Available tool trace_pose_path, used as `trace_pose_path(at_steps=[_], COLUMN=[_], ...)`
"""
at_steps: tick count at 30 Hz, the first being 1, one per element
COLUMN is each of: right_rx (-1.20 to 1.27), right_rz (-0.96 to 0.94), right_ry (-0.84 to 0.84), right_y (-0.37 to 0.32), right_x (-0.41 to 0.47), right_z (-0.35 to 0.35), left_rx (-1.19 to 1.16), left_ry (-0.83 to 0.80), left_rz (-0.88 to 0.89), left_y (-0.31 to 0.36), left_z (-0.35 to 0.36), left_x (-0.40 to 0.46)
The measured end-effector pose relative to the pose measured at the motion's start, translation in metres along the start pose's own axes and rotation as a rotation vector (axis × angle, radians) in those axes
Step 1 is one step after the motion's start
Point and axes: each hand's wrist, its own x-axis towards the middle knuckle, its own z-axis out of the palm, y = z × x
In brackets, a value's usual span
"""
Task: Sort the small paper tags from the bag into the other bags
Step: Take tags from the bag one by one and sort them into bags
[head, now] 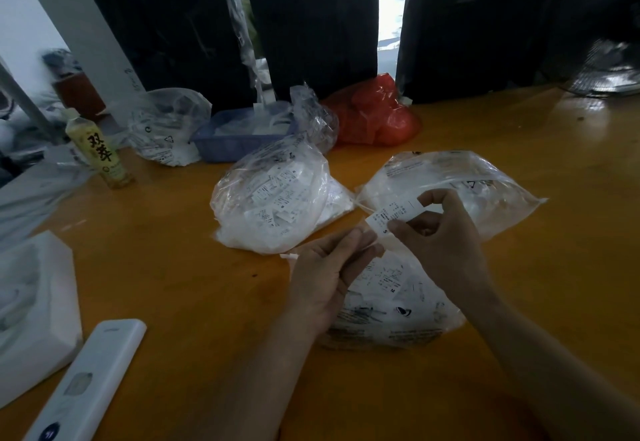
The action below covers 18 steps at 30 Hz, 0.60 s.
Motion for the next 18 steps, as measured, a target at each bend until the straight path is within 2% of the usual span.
trace_pose_path(at_steps=[6,13,18], right_rx=[-0.074,0.050,-0.042], right_rz=[-0.004,-0.005,-0.020], right_ry=[-0.030,-0.009,-0.019], right_y=[-0.0050,-0.0059,0.0003], right_x=[-0.0009,-0.0015,0.0008], right_z=[-0.0009,-0.0059,-0.0042], left_rx=[0.019,0.019,0.004], left_ry=[-0.006,-0.043,-0.045], left_rz=[0.020,0.000,-0.012], left_y=[-0.0012,-0.0002,0.0006], left_z=[-0.0005,-0.0017,-0.0007], left_x=[0.0002,-0.0005,-0.0016])
